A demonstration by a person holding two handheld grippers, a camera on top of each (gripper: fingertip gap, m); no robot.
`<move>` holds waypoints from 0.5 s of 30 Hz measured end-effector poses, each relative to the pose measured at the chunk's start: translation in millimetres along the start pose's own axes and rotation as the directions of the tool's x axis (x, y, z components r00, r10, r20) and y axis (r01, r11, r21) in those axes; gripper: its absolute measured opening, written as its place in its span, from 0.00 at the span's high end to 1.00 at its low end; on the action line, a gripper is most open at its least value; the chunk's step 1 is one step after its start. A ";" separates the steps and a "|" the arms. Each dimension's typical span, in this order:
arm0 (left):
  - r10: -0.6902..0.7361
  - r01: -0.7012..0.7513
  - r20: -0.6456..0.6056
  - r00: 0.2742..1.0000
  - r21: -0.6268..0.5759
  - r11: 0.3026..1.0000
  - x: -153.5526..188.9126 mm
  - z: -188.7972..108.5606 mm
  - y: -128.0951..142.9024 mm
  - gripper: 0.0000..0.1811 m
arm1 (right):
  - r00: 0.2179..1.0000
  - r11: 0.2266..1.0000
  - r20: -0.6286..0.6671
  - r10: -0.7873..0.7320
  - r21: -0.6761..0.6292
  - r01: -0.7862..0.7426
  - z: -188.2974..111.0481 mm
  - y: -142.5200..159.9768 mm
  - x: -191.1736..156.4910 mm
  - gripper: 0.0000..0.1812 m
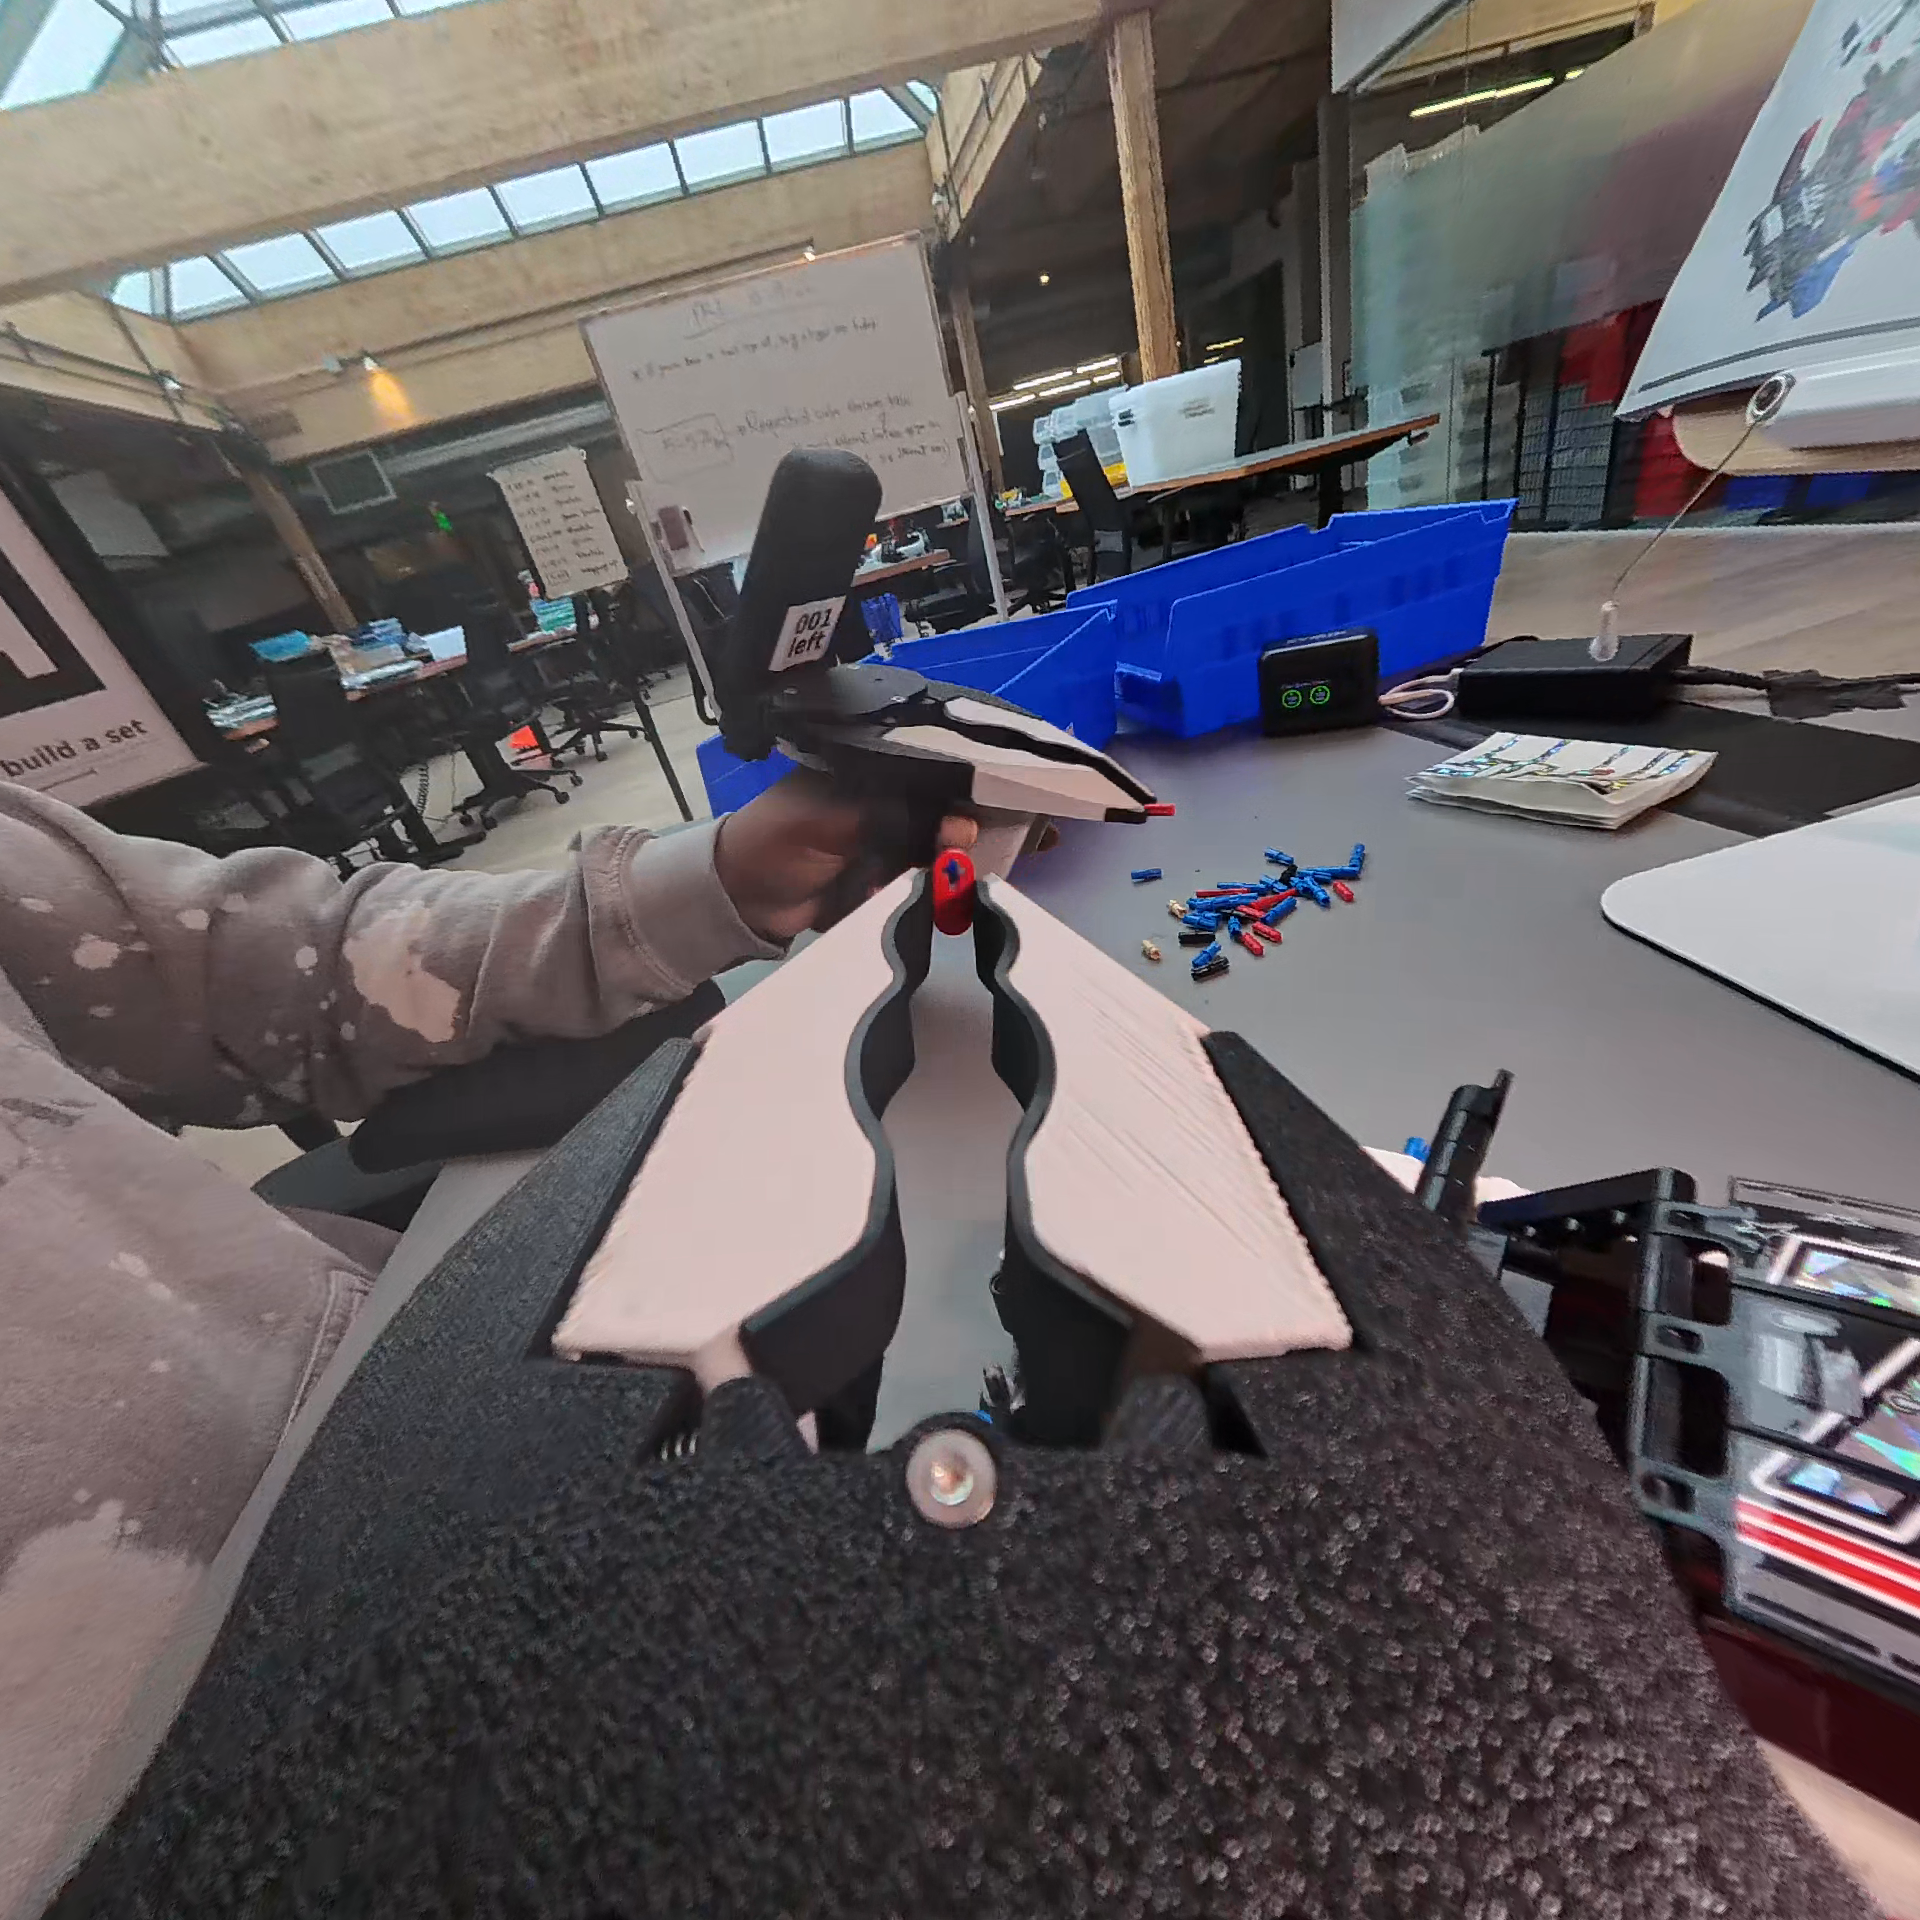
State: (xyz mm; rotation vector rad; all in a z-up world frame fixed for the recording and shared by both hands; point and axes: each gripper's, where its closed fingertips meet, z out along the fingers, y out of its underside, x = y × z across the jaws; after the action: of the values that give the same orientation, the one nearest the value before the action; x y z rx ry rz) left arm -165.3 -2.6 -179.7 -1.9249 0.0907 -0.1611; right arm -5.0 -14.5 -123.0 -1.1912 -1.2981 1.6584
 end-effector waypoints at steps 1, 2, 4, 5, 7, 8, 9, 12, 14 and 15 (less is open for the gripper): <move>0.027 -0.025 0.061 0.998 -0.035 0.999 -13.7 1.0 5.5 0.99 | 1.000 1.000 0.007 0.003 -0.002 -0.003 0.4 1.3 -0.5 0.97; 0.056 -0.048 0.116 0.992 -0.069 0.996 -25.5 2.6 10.7 0.99 | 1.000 1.000 0.016 0.011 -0.003 -0.011 -0.3 3.2 -1.1 0.97; 0.091 -0.064 0.170 0.981 -0.158 0.985 -39.7 9.9 24.2 0.99 | 0.999 0.999 0.023 0.038 -0.002 -0.038 -3.8 8.0 -0.3 0.97; 0.100 -0.061 0.188 0.977 -0.202 0.977 -44.7 14.4 32.0 0.99 | 0.999 0.999 0.022 0.045 -0.007 -0.045 -6.0 10.2 0.5 0.97; 0.116 -0.055 0.201 0.973 -0.283 0.957 -49.7 22.6 49.2 0.98 | 0.999 0.999 0.018 0.042 -0.001 -0.042 -9.8 8.7 0.7 0.97; 0.127 -0.058 0.201 0.971 -0.315 0.947 -50.2 24.7 55.3 0.98 | 0.999 0.999 0.021 0.039 0.005 -0.039 -11.2 6.9 -0.1 0.97; 0.142 -0.069 0.209 0.968 -0.319 0.945 -50.8 25.2 55.6 0.98 | 0.999 0.999 0.024 0.036 0.006 -0.037 -11.8 5.8 -1.0 0.97; 0.151 -0.079 0.229 0.962 -0.298 0.951 -52.5 23.1 51.7 0.92 | 0.999 1.000 0.035 0.027 -0.007 -0.027 -11.1 7.1 -3.9 0.97; 0.135 -0.071 0.222 0.966 -0.277 0.958 -51.8 21.6 49.1 0.86 | 0.998 0.999 0.047 0.030 -0.015 -0.029 -8.9 8.5 -5.9 0.97; 0.134 -0.085 0.191 0.972 -0.246 0.966 -46.0 21.0 44.4 0.84 | 0.999 1.000 0.042 0.026 -0.018 -0.025 -7.6 9.0 -5.9 0.97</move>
State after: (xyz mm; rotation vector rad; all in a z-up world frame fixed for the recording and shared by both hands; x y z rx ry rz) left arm -206.9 7.6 -231.7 -2.1564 0.0806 0.1314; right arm 4.1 -19.7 -130.9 -1.1927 -1.3310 1.7023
